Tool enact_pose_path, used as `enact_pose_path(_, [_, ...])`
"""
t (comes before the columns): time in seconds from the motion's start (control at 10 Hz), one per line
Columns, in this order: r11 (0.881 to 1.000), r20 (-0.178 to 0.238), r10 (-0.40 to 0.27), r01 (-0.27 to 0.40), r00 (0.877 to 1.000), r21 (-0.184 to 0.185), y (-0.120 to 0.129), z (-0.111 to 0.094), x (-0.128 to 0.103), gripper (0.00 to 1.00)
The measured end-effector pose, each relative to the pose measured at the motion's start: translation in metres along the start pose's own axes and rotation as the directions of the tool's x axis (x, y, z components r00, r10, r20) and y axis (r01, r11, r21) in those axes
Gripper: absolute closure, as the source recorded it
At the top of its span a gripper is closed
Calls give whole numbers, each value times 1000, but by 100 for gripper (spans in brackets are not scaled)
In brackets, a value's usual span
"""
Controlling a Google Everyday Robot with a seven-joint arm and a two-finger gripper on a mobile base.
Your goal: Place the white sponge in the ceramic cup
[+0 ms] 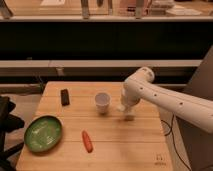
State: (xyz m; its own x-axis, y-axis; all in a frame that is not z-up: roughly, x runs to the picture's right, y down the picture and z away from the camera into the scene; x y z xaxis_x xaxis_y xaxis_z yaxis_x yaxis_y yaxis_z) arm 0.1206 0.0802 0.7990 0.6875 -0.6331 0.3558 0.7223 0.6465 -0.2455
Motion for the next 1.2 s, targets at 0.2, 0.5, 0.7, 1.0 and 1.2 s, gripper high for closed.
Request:
enact_pose_path(0.2, [1000, -9, -15, 15, 1000, 3, -7, -1, 3, 96])
enact_pose_path(0.5, [999, -16, -46, 46, 999, 14, -19, 0, 3, 96])
enact_pose_path(0.7, [997, -15, -71, 71, 997, 22, -32, 1, 2, 96])
enact_pose_path(1.0, [995, -18, -92, 92, 996, 25, -39, 2, 5, 96])
enact_pose_path(1.2, [993, -16, -114, 115, 993, 30, -48, 4, 4, 96])
